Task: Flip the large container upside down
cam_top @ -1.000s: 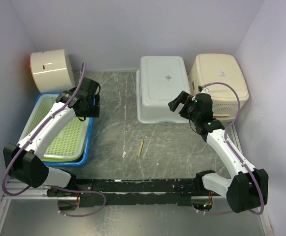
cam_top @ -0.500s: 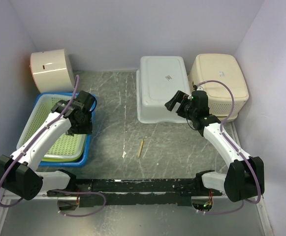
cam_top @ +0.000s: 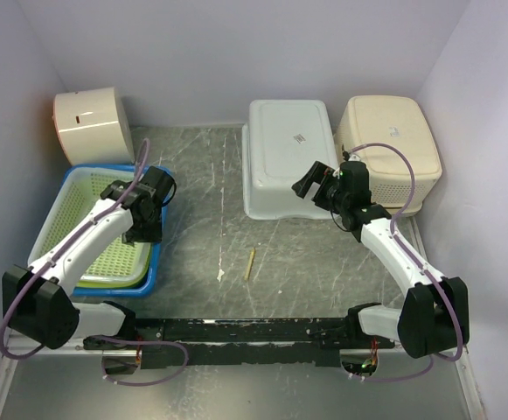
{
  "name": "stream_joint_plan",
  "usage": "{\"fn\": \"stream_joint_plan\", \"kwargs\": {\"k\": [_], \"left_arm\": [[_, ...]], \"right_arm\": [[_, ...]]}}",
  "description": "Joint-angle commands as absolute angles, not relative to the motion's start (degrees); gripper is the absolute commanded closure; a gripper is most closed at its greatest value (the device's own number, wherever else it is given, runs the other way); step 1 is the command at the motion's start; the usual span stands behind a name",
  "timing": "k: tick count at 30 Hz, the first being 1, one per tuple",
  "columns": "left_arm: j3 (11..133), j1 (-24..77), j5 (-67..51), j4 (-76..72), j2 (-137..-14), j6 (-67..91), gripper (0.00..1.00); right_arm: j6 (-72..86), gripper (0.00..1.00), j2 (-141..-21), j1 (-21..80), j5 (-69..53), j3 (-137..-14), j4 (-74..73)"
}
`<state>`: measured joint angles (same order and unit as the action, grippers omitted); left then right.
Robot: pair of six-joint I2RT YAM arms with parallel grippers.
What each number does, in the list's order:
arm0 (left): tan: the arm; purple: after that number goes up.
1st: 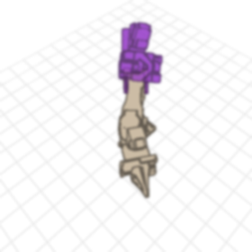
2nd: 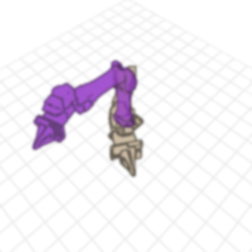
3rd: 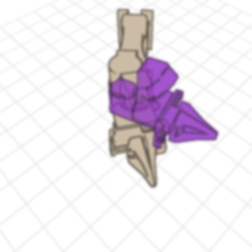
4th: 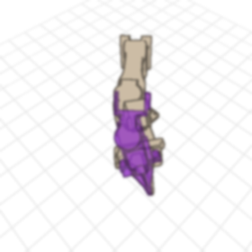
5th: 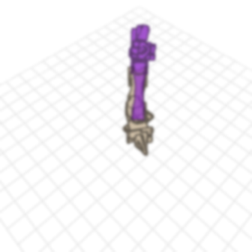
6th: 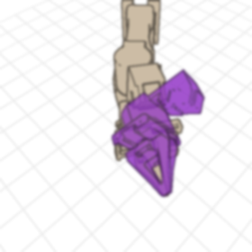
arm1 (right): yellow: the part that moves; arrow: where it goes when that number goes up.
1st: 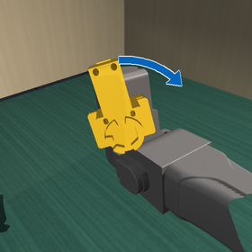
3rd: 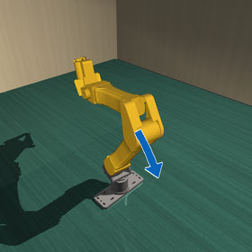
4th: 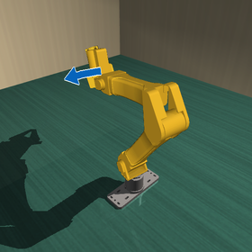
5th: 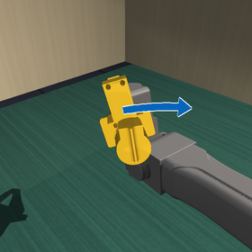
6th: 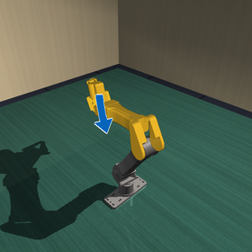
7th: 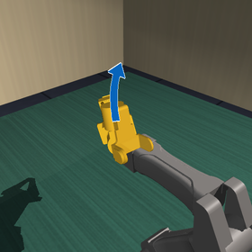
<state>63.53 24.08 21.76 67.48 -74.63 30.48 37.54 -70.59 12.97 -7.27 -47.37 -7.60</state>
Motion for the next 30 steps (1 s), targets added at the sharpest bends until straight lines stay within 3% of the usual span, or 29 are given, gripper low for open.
{"fn": "stream_joint_plan", "kwargs": {"k": [1,3,5,11,18,30], "left_arm": [[61.5,23.9,23.4,64.6,-76.6,30.7,0.46],[62.3,23.9,24.1,65.0,-77.9,30.5,0.54],[64.9,23.9,25.6,66.5,-78.6,30.6,0.69],[79.0,23.9,30.7,73.6,-78.2,29.3,0.92],[101.5,23.9,27.5,79.8,-81.7,25.8,0.93],[125.0,23.9,7.3,64.9,-85.0,21.2,0.93]], "right_arm": [[37.6,0.00,-69.7,13.0,-7.4,-48.3,-6.7],[37.6,0.00,-69.6,13.0,-7.4,-48.4,-6.8],[37.6,0.00,-69.4,13.0,-7.4,-48.5,-6.9],[37.9,0.00,-68.8,13.0,-7.3,-48.4,-6.7],[38.2,0.00,-69.4,12.9,-7.6,-48.9,-5.9],[38.4,0.00,-68.0,13.0,-6.9,-48.7,-6.8]]}}
